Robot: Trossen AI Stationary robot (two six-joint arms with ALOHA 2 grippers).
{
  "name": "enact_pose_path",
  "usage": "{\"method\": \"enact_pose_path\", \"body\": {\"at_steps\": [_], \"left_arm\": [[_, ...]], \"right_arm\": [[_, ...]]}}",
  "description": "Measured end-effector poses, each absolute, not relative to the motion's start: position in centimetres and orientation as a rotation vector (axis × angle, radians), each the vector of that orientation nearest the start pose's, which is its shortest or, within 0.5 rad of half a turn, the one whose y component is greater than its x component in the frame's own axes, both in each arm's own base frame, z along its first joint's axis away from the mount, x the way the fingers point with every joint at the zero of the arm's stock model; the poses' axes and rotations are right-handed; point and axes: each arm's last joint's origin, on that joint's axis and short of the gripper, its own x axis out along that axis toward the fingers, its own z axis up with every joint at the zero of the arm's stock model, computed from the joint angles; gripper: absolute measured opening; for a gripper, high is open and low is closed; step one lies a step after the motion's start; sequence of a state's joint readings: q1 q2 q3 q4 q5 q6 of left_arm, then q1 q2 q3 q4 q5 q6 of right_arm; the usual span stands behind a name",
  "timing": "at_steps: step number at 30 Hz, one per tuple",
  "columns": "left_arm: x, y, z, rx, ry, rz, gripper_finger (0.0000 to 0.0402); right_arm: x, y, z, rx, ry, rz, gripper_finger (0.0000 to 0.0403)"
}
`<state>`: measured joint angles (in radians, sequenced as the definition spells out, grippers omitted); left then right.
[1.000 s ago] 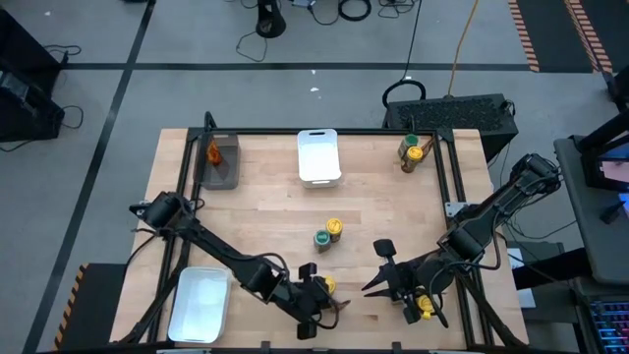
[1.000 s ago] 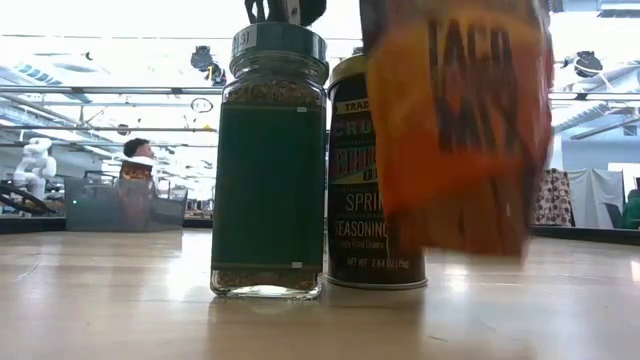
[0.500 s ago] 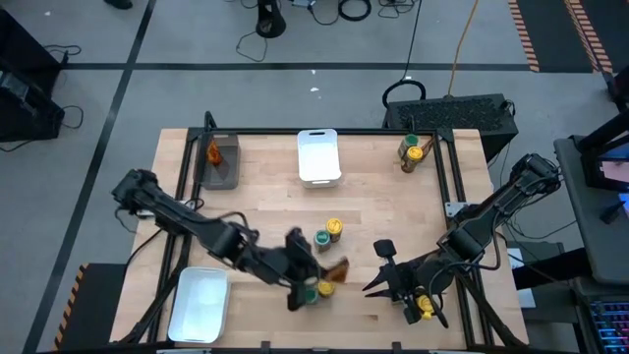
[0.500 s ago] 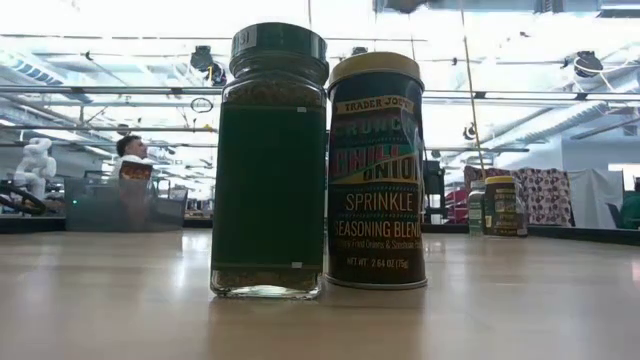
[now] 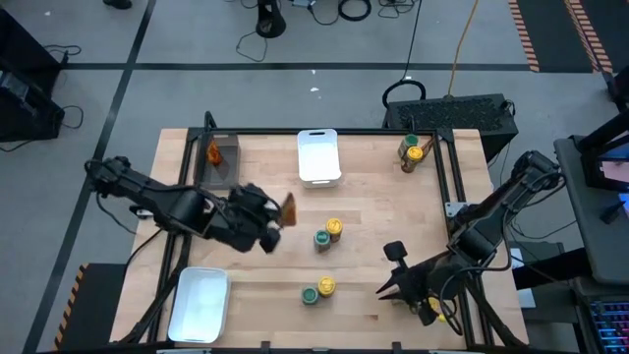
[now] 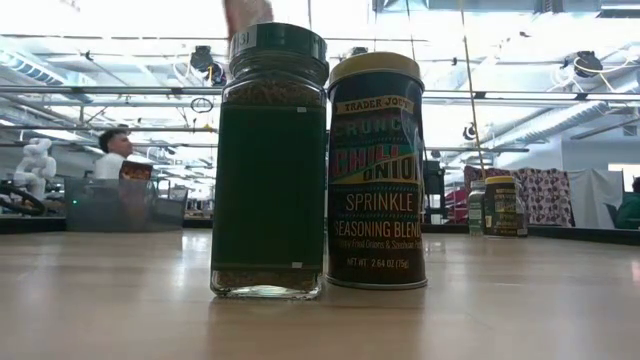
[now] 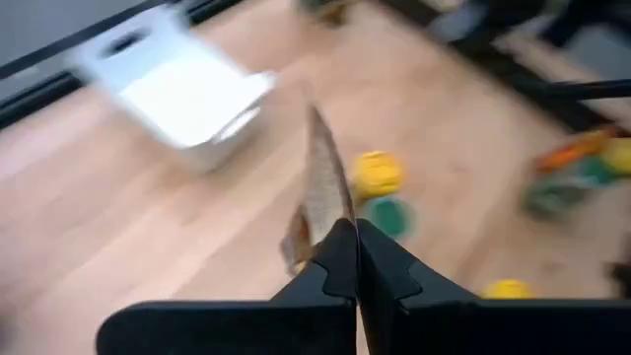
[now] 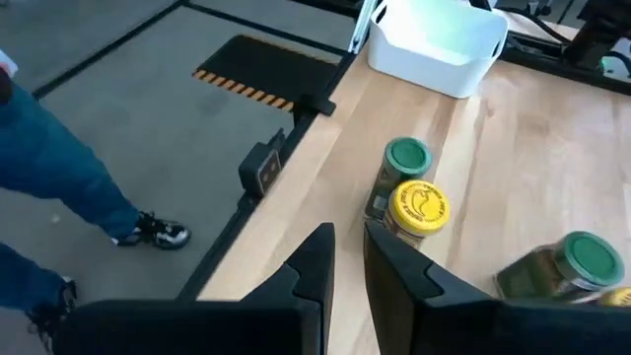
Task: Sort spices by type
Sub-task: Put the bottom left orange seasoning pack into the black bin
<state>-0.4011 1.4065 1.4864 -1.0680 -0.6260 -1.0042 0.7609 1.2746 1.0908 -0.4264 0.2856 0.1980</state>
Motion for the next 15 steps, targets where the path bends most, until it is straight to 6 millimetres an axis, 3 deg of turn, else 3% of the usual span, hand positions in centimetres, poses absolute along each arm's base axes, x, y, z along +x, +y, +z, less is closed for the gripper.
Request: {"method": "enact_pose_path", "body": {"at_steps": [8,12,15], "left_arm": [[19.7,-3.6,38.1,-0.323,0.764,0.828,0.0000],[15.1,-0.7,38.7,-0.302,0.715,0.871,0.0000],[11.9,0.7,38.0,-0.319,0.677,0.883,0.0000]], "right_arm": [[22.4,15.9,32.1,-0.144,0.490,0.191,0.0041],[24.0,14.0,32.7,-0.101,0.419,0.077,0.0041],[25.2,12.4,33.2,-0.063,0.368,0.009,0.0041]]}}
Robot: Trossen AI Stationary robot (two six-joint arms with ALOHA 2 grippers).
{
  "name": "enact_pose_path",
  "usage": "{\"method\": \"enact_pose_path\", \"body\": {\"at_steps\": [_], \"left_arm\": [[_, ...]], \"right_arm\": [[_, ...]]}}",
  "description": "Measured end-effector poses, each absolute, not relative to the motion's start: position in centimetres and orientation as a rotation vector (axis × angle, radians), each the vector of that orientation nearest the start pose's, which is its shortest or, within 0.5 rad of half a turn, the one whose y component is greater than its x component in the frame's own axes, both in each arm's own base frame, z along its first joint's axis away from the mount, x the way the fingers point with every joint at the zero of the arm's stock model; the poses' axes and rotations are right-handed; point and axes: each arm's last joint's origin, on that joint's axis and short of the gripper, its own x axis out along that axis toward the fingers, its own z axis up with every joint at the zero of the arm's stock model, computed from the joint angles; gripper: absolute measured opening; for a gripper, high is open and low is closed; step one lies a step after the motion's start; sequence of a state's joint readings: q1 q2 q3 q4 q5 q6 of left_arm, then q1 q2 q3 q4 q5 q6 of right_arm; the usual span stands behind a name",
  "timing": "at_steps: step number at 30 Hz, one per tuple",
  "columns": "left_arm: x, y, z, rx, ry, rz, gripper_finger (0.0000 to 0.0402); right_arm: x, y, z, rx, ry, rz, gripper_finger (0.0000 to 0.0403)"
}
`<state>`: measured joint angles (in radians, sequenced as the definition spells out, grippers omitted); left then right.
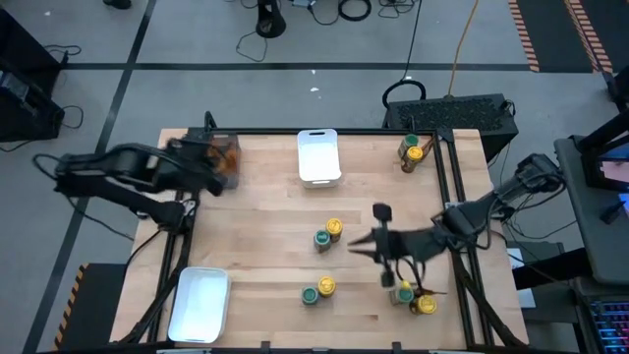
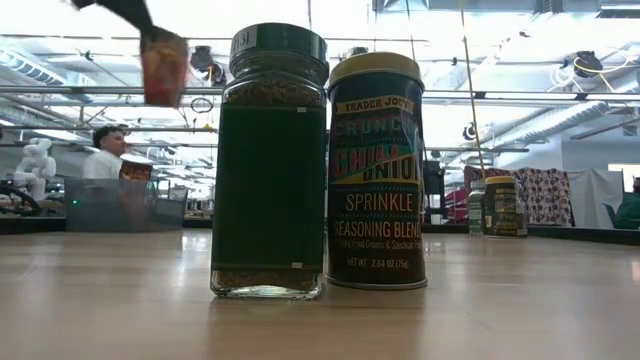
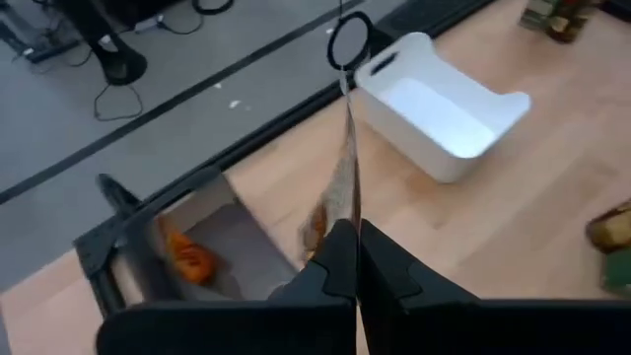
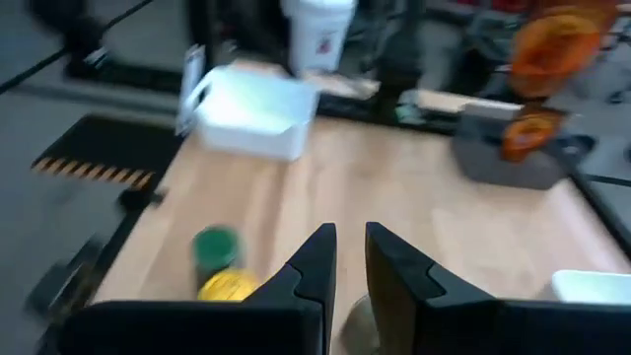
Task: Sort spices by type
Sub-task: Put the bottom left orange seasoning pack into the black bin
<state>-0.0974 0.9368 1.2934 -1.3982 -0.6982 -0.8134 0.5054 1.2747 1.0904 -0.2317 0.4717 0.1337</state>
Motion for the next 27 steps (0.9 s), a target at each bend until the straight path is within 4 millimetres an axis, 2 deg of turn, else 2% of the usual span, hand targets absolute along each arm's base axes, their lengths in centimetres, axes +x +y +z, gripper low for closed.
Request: {"method": "enact_pose_path", "body": {"at_steps": [4,7,13,16,20,27], "left_arm": [[9.1,1.8,36.5,-0.369,0.665,0.936,0.0000],[8.7,2.2,35.0,-0.373,0.693,0.987,0.0000],[11.0,3.3,31.6,-0.388,0.718,0.999,0.0000],[11.6,4.3,29.9,-0.396,0.761,1.072,0.0000],[12.0,6.0,29.0,-0.421,0.778,1.068,0.0000],[12.6,9.8,28.5,-0.518,0.724,1.103,0.0000]], "right_arm": [[26.3,10.3,33.7,-0.013,0.318,-0.069,0.0041],[26.9,9.0,34.0,-0.005,0.295,-0.117,0.0041],[27.7,6.4,34.1,-0.004,0.295,-0.142,0.0041],[28.0,5.6,34.1,0.013,0.296,-0.116,0.0041],[28.1,5.0,34.1,0.009,0.302,-0.087,0.0041],[28.0,4.9,33.7,-0.150,0.349,-0.063,0.0041]]}}
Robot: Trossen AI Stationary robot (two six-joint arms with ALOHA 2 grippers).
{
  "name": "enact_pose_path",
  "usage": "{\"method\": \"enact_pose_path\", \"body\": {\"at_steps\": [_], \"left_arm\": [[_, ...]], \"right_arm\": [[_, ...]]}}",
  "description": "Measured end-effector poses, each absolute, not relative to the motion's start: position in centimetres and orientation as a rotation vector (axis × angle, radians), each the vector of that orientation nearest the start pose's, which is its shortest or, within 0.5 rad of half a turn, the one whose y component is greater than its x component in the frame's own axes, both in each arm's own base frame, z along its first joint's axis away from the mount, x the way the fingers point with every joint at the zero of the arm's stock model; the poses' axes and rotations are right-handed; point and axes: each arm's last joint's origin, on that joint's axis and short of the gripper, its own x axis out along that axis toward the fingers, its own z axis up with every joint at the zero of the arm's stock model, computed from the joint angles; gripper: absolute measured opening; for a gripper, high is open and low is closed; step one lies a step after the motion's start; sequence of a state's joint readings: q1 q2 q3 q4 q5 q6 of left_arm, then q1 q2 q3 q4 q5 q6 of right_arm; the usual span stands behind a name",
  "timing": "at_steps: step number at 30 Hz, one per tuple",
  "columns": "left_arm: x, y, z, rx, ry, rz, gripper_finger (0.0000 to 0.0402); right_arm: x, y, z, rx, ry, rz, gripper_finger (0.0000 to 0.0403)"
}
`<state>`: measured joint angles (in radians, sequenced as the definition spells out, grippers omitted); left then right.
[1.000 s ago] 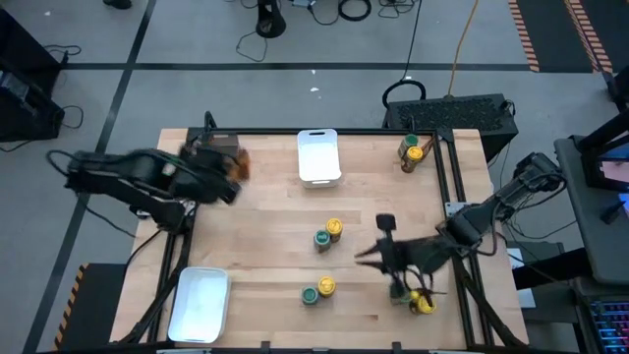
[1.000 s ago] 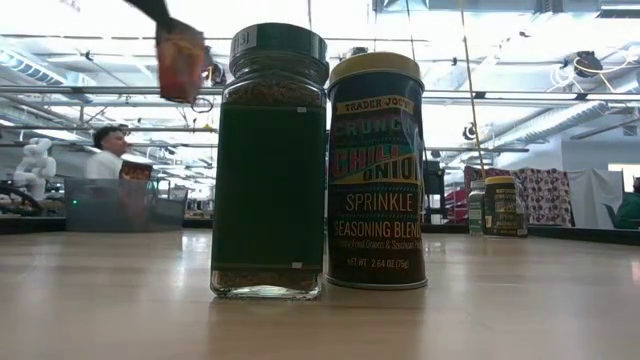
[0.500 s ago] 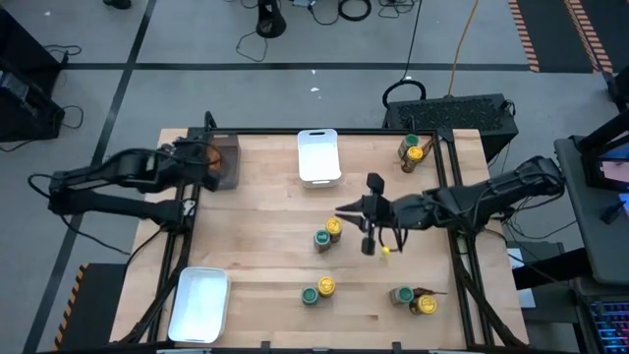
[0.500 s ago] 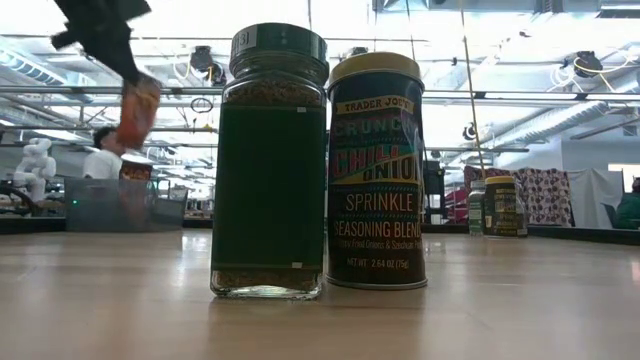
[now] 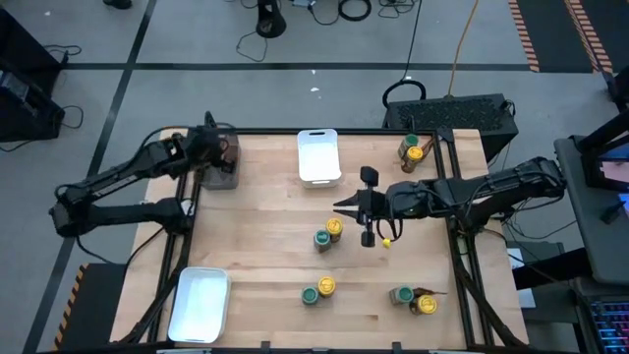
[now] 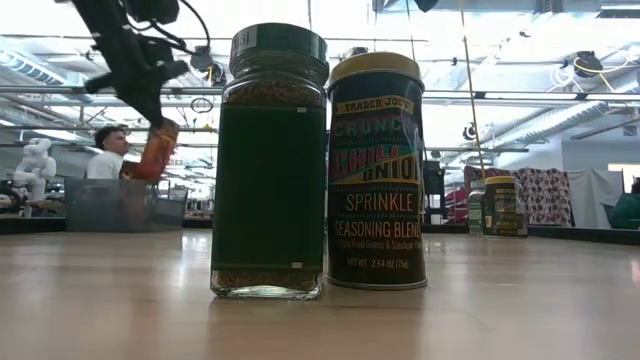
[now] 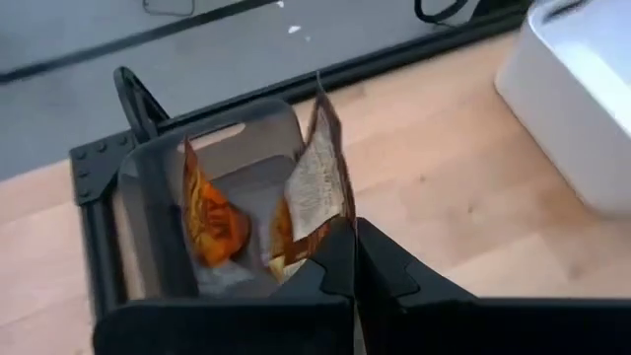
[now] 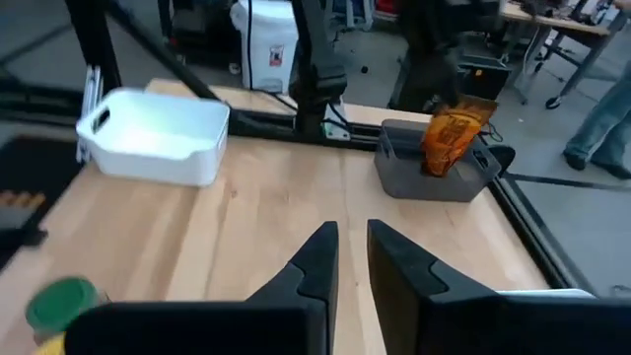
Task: Sort spices by type
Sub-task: Put the bottom left orange seasoning pack into the black bin
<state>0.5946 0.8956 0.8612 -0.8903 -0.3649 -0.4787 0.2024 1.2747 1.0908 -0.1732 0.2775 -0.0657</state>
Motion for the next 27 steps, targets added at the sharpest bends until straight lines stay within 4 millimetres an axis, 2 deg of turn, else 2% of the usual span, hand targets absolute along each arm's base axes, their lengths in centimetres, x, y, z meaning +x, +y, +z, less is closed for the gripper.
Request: {"method": "enact_pose_path", "body": {"at_steps": [4,9,15,21,27], "left_arm": [[12.8,11.7,27.8,-0.576,0.739,1.134,0.0000],[13.1,13.5,26.5,-0.630,0.807,1.182,0.0000],[13.1,14.9,25.4,-0.662,0.869,1.228,0.0000],[12.8,16.0,25.2,-0.627,0.885,1.228,0.0000],[12.3,16.4,25.2,-0.621,0.898,1.183,0.0000]], "right_arm": [[27.4,4.0,33.4,-0.208,0.421,-0.072,0.0041],[24.4,0.4,34.8,-0.194,0.474,-0.121,0.0041],[22.4,-1.6,36.2,-0.204,0.430,-0.095,0.0041],[22.2,-2.4,36.4,-0.185,0.415,-0.130,0.0041],[23.2,-2.6,36.2,-0.102,0.391,-0.157,0.0041]]}}
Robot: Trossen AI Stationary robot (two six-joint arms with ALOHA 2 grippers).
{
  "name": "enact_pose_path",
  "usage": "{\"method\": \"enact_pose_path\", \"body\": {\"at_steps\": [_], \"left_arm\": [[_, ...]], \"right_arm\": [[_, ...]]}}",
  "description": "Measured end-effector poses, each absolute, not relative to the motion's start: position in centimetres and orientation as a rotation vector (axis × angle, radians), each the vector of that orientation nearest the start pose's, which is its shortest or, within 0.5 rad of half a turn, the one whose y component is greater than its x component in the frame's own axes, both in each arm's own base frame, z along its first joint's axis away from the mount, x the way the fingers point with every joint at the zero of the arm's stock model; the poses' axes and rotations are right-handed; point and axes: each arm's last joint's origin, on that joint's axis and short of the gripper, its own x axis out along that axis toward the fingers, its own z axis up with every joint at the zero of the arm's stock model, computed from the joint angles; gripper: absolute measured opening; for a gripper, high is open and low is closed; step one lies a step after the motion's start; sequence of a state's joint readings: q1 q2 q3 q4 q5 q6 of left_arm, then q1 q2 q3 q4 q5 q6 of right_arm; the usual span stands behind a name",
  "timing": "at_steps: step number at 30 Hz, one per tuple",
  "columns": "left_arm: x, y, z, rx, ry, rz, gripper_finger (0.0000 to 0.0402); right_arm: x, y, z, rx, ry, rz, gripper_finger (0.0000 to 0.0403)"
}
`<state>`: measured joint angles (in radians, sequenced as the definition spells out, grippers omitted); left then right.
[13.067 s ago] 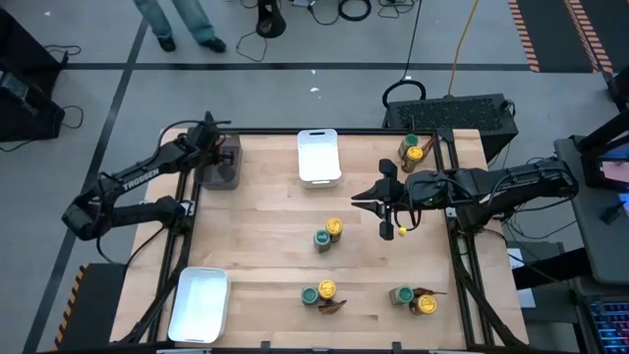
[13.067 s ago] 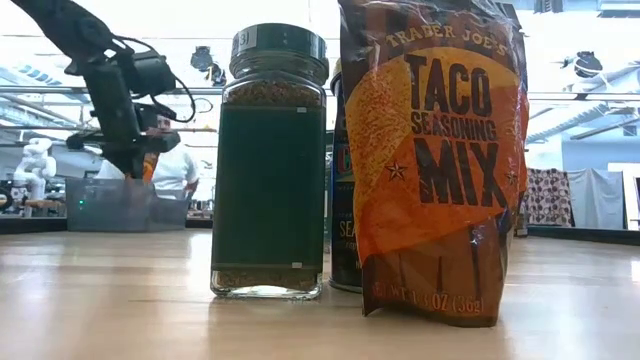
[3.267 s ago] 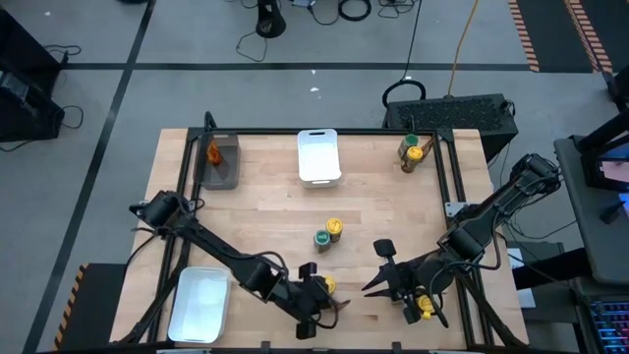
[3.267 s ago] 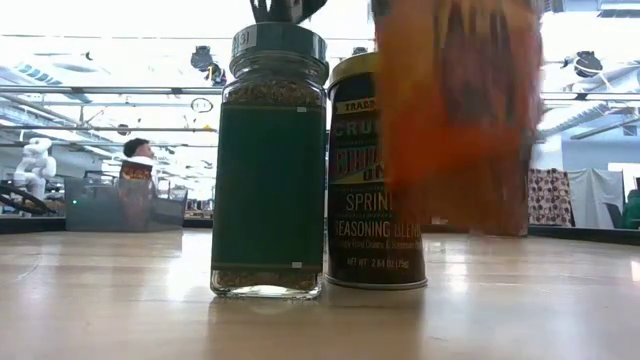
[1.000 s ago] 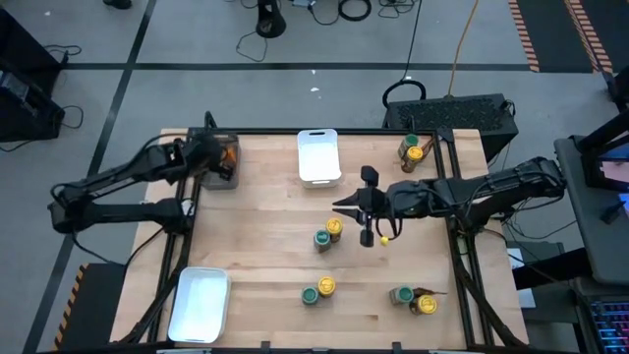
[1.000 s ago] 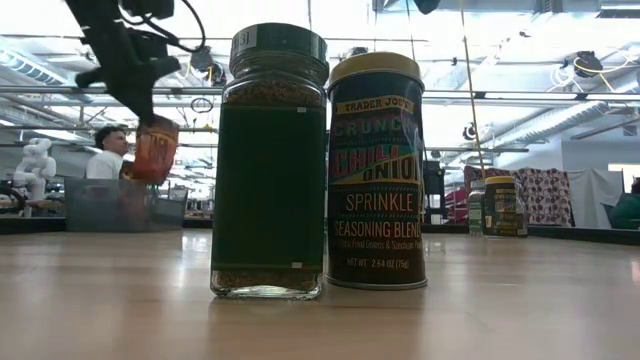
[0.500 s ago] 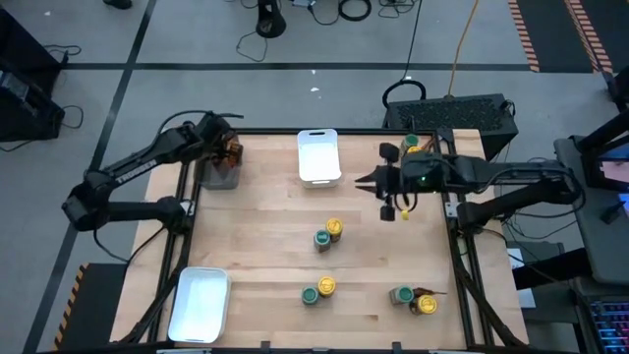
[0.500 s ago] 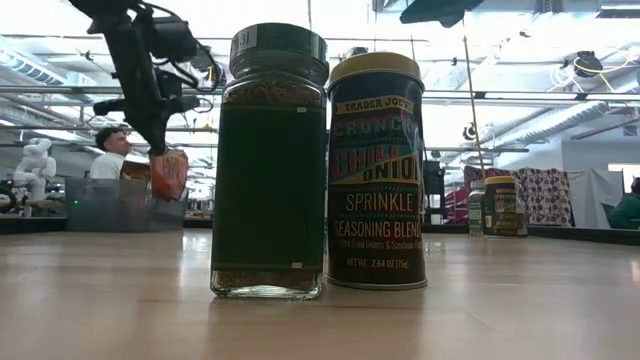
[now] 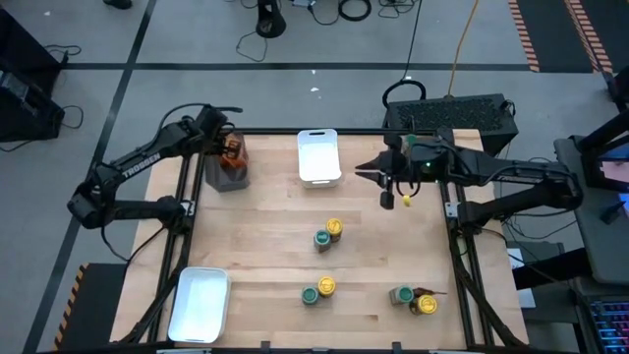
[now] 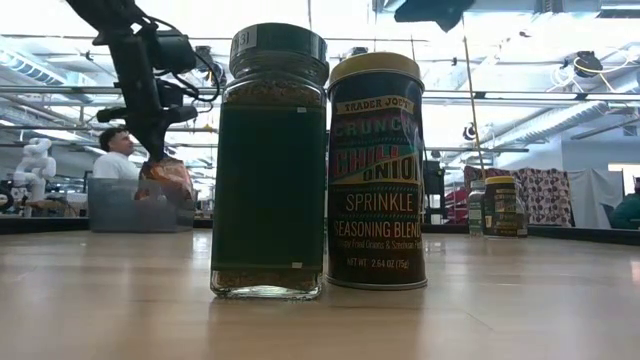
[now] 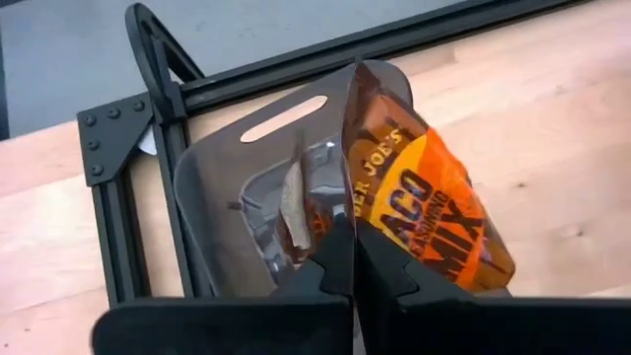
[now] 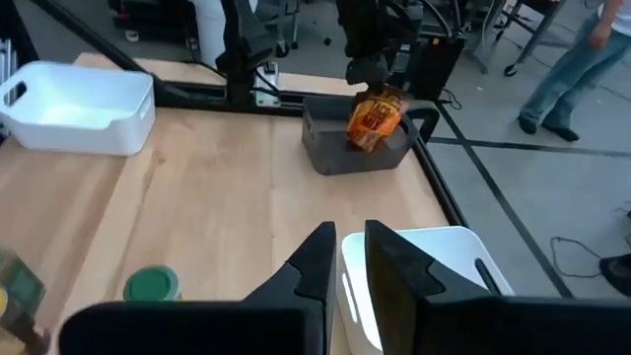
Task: Sort spices by type
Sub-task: Put the bottom left orange seasoning pack into the black bin
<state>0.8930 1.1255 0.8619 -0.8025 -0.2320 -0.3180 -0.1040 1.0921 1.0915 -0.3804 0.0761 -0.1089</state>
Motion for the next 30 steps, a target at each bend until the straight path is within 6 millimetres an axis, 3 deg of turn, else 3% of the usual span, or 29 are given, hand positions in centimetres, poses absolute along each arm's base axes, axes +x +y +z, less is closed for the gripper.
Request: {"method": "enact_pose_path", "body": {"at_steps": [11,30], "left_arm": [[11.6,16.6,25.0,-0.619,0.944,1.189,0.0000],[11.4,16.7,26.7,-0.570,0.939,1.221,0.0000]], "right_arm": [[24.2,-2.7,35.7,-0.012,0.385,-0.174,0.0041],[25.6,-2.9,35.4,-0.055,0.346,-0.171,0.0041]]}}
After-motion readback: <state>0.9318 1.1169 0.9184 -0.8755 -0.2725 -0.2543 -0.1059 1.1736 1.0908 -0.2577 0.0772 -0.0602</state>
